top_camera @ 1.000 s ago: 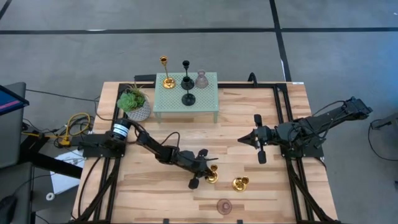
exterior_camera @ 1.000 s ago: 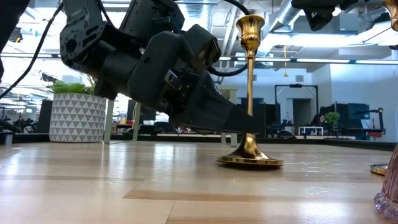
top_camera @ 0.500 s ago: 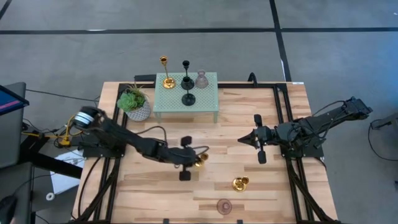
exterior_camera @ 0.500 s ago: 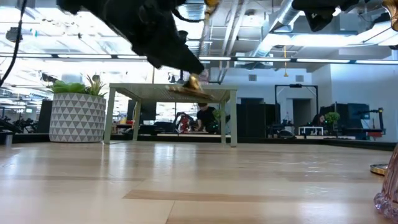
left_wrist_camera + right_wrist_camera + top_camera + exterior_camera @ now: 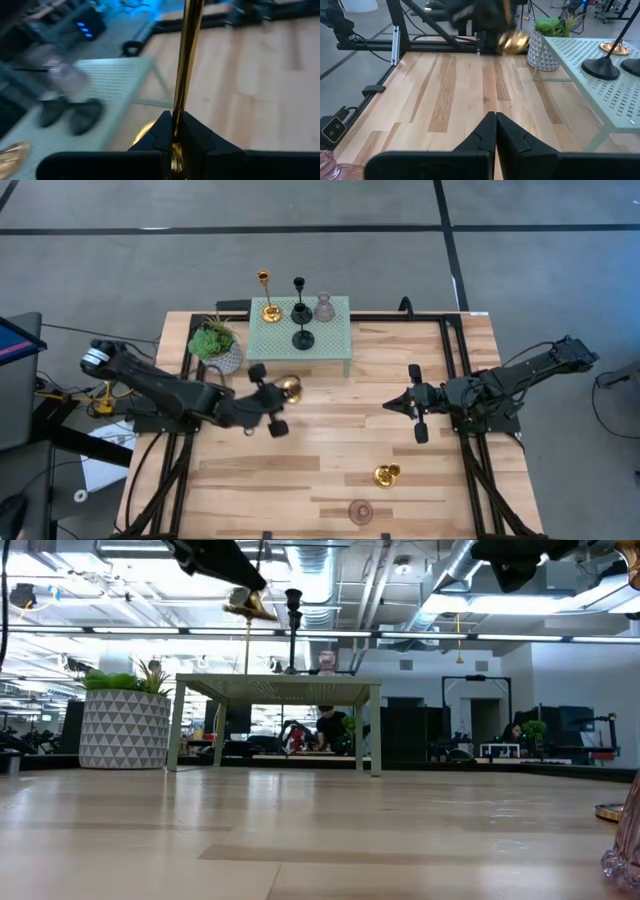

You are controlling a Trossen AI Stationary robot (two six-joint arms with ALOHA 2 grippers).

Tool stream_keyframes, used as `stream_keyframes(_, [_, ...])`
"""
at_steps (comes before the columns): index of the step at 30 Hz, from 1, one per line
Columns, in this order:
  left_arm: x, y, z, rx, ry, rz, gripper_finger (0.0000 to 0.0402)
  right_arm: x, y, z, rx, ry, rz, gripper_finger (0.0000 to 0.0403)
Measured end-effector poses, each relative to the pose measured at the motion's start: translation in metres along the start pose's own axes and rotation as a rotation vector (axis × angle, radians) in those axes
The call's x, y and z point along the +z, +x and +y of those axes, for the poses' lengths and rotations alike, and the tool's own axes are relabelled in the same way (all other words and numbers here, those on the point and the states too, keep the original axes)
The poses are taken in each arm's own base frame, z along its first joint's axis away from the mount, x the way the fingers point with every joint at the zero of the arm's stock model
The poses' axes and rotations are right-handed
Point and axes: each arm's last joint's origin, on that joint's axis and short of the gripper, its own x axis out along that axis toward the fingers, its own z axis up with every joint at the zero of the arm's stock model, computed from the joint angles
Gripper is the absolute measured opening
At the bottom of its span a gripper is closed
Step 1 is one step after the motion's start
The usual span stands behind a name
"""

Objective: Pick & Place candle stick holders
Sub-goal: Put the left golden candle holder on the shelf

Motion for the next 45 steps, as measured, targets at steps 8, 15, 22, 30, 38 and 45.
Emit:
stream_keyframes(8, [-0.016, -0.018, 0.058, 0.167, -0.102, -0.03, 0.0016, 0.0, 0.0, 0.0, 0.0, 0.005, 0.001, 0.0])
stream_keyframes(15, [-0.048, -0.017, 0.094, 0.301, -0.233, -0.095, 0.0017, 0.0, 0.0, 0.0, 0.0, 0.005, 0.001, 0.0])
stream_keyframes(22, [-0.064, -0.003, 0.119, 0.296, -0.281, -0.133, 0.0016, 0.0, 0.0, 0.0, 0.0, 0.005, 0.001, 0.0])
stream_keyframes(30, [-0.079, 0.025, 0.14, 0.321, -0.336, -0.029, 0.0016, 0.0, 0.0, 0.0, 0.0, 0.005, 0.001, 0.0])
stream_keyframes(38, [-0.083, 0.043, 0.148, 0.342, -0.351, -0.015, 0.0017, 0.0, 0.0, 0.0, 0.0, 0.005, 0.001, 0.0])
stream_keyframes(45, [-0.085, 0.048, 0.153, 0.365, -0.355, -0.007, 0.0017, -0.001, 0.0, 0.0, -0.001, 0.001, 0.009, 0.0])
